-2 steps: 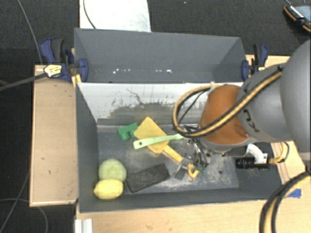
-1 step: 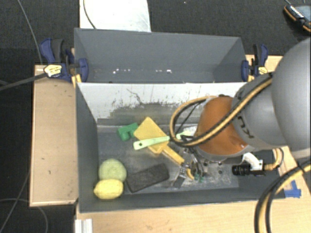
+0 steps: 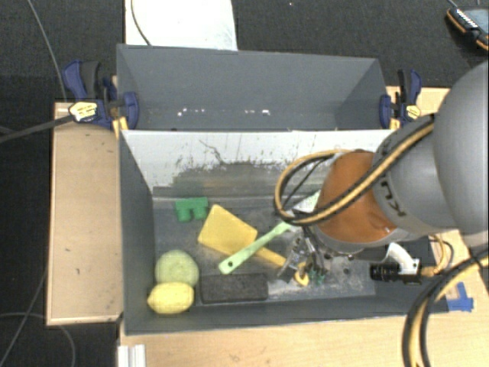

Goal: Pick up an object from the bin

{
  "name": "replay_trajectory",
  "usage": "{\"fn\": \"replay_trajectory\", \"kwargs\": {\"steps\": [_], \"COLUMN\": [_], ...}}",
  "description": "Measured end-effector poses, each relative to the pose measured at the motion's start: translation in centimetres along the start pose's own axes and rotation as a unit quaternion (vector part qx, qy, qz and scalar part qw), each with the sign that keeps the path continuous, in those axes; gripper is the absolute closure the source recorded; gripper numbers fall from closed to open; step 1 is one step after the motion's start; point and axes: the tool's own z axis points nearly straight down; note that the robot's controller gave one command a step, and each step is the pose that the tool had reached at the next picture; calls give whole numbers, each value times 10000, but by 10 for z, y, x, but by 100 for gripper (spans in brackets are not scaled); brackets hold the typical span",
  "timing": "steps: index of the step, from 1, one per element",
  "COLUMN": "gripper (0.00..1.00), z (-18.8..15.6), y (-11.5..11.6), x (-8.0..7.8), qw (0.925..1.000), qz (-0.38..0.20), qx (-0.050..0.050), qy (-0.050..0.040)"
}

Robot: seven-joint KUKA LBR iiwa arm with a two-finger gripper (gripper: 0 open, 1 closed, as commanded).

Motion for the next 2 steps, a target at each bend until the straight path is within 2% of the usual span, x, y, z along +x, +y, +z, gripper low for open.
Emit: {"fn": "replay_trajectory", "kwargs": {"steps": [1, 2], "gripper": [100, 100], "z": [0, -27], "y": [0, -1], "x": [0, 1], "qw": [10000, 10000], "qz": [-1, -20], "qx": [0, 12], "qy": [0, 21]}}
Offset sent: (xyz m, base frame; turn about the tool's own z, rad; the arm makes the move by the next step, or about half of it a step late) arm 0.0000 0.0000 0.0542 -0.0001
